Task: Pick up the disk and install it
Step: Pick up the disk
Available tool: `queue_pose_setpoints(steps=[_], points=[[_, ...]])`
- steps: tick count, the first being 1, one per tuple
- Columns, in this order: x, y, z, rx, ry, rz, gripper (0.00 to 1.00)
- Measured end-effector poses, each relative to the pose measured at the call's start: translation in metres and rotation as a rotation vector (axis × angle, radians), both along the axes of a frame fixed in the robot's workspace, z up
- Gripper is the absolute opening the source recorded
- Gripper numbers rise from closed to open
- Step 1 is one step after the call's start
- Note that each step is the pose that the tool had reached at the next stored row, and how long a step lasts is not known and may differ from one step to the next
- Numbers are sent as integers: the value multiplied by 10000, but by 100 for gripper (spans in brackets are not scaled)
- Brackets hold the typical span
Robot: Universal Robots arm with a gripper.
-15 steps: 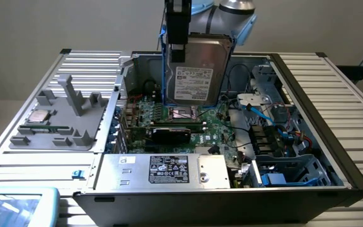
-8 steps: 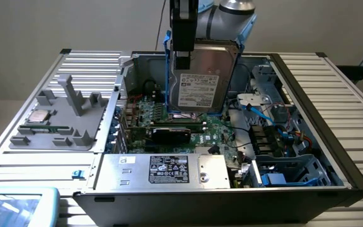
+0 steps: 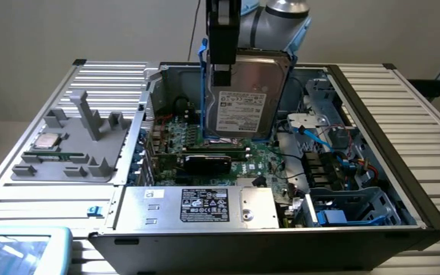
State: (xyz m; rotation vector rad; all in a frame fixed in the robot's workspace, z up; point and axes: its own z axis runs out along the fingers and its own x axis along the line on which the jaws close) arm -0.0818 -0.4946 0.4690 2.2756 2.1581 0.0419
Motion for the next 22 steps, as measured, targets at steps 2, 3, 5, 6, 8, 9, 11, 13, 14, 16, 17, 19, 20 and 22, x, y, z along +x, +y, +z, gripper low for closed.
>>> queue_pose_setpoints(steps=[2, 3, 5, 6, 8, 9, 11, 13, 14, 16, 17, 19, 20, 22], points=[[2, -37, -1, 1, -20, 0, 37], [5, -58, 0, 1, -30, -1, 37], [14, -105, -1, 3, -72, -1, 37], [18, -125, 0, 4, -106, -1, 37], [27, -163, -1, 7, -184, -2, 37], [32, -178, 0, 6, -217, -1, 37], [38, -200, 0, 6, -299, -1, 37], [41, -215, 0, 6, -388, -4, 37], [44, -222, -1, 7, -427, -1, 37], [50, -233, 0, 6, -486, -2, 37], [54, -239, -1, 4, -502, -2, 37], [66, -257, -1, 0, -508, -2, 37], [73, -271, -1, -3, -509, -2, 37], [95, -304, 0, -20, -509, -2, 37]])
